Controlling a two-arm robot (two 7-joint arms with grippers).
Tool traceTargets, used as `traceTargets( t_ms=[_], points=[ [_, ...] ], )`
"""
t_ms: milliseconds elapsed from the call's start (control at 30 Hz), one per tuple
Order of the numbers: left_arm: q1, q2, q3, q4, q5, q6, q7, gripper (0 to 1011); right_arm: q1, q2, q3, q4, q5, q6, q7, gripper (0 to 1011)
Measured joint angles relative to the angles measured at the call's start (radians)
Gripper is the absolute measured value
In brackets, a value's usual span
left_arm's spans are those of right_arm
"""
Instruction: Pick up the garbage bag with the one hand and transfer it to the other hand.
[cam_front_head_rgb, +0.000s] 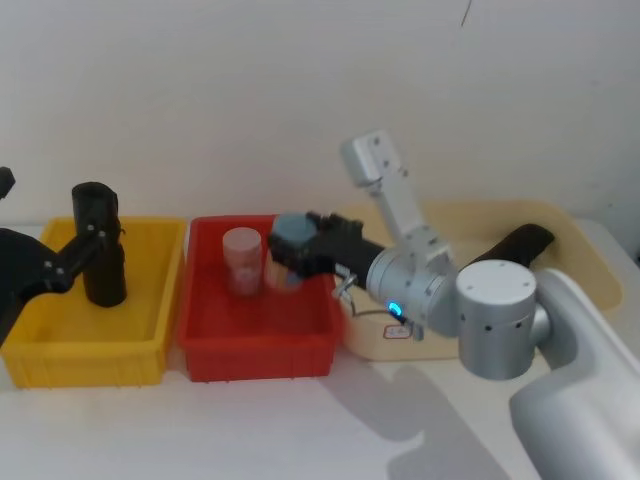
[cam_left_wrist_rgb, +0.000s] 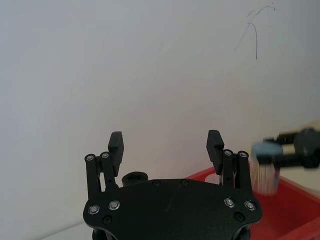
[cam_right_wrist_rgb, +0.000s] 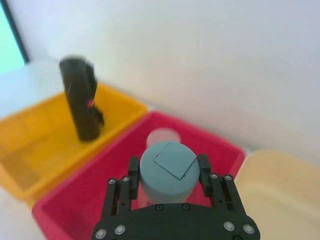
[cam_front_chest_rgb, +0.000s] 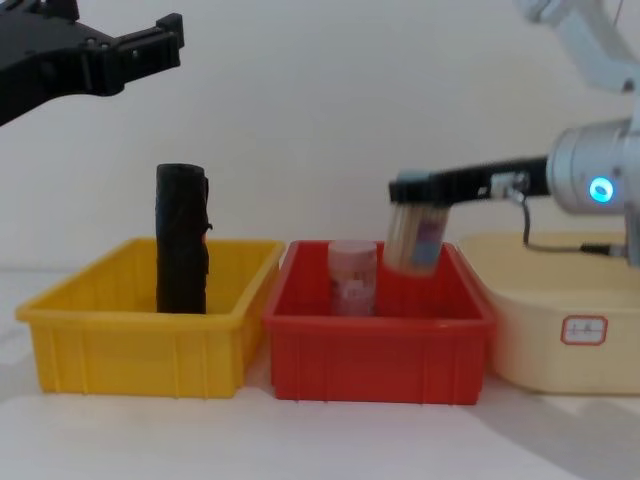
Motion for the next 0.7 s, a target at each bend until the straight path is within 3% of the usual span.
traceTargets(
  t_ms=[400,700],
  points=[
    [0.000,0.000,0.000,0.000,0.000,0.000,0.000,1001,0.017,0.008,0.087,-0.053,0.019,-0.032,-0.072,684],
    [0.000,0.000,0.000,0.000,0.000,0.000,0.000,1002,0.019,0.036,0.114,-0.039,-0.010,-0.038,-0.113,683]
  ],
)
